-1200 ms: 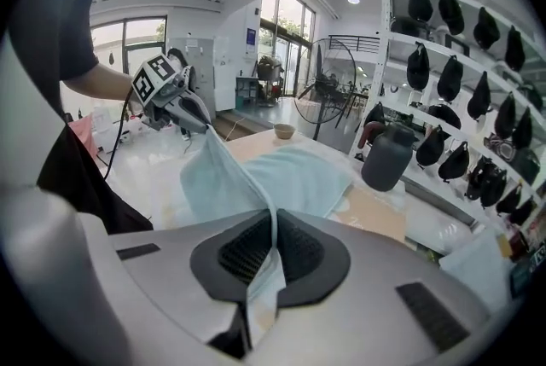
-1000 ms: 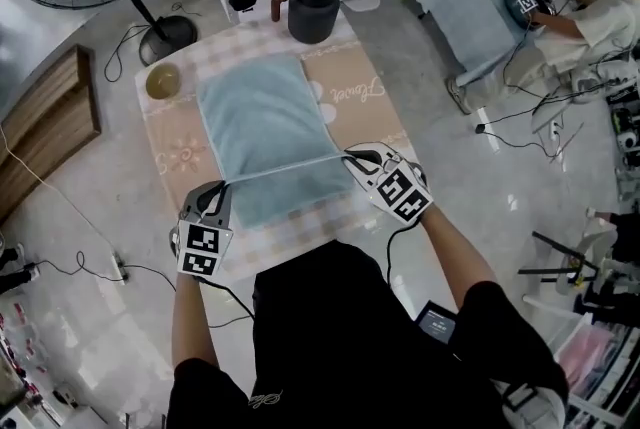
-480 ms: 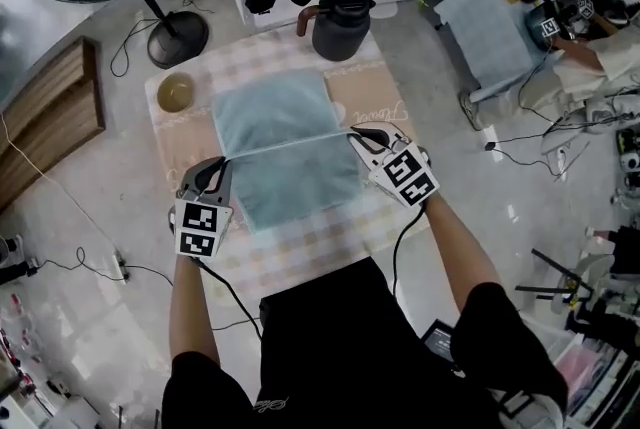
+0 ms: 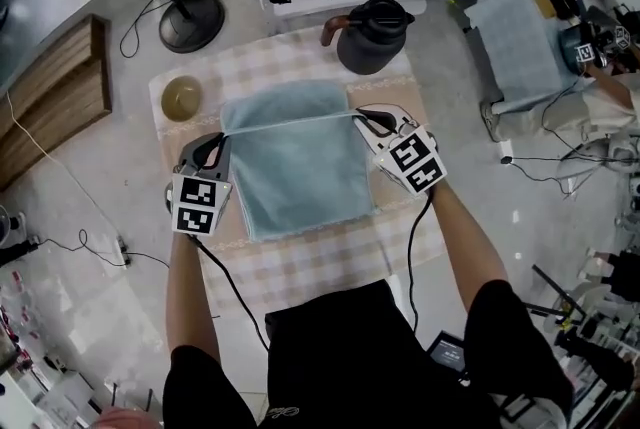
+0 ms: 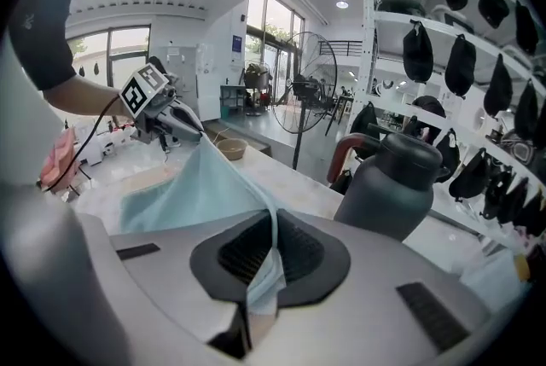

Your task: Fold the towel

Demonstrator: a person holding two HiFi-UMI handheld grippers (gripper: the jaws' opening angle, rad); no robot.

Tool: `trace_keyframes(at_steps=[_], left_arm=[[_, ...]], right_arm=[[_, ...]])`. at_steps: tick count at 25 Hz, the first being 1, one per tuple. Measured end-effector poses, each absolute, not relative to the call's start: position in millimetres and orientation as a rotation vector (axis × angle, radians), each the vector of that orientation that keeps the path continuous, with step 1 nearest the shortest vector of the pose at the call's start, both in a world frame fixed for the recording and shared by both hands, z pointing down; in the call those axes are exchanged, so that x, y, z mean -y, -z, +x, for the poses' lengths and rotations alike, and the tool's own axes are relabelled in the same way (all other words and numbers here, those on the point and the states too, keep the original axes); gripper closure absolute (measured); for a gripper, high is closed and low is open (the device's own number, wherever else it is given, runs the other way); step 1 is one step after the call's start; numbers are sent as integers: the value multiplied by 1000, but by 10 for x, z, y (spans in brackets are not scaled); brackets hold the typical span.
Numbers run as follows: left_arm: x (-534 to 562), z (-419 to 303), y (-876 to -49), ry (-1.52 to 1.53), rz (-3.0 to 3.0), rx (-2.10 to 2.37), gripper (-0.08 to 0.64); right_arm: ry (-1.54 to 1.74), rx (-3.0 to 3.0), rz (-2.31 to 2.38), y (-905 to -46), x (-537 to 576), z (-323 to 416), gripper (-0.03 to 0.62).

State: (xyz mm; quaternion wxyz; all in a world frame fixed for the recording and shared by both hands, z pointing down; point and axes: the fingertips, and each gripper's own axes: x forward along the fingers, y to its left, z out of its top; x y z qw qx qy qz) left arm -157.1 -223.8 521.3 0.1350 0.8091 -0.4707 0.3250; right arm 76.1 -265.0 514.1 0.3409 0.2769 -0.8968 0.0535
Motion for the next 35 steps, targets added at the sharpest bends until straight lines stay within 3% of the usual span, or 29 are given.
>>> trace_keyframes(at_steps=[18, 19, 20, 21, 35], left_arm=[[2988, -1823, -5864, -924, 2158, 1444, 532], [3002, -1844, -5834, -884, 2146, 1468, 491], [2992, -1854, -5781, -835, 2142, 1481, 393], [2951, -1854, -5716, -787, 2144, 1480, 334], [1293, -1800, -6018, -702, 2014, 1315, 331]], right_arm=[[-285, 2267, 723, -5862, 3470, 586, 558], [-288, 2276, 730, -5868, 3475, 594, 505], [-296, 2290, 740, -5860, 3473, 618, 449], [-310, 2306, 751, -5839, 3461, 657, 431], [-500, 2280, 714, -5967, 1914, 1228, 419]])
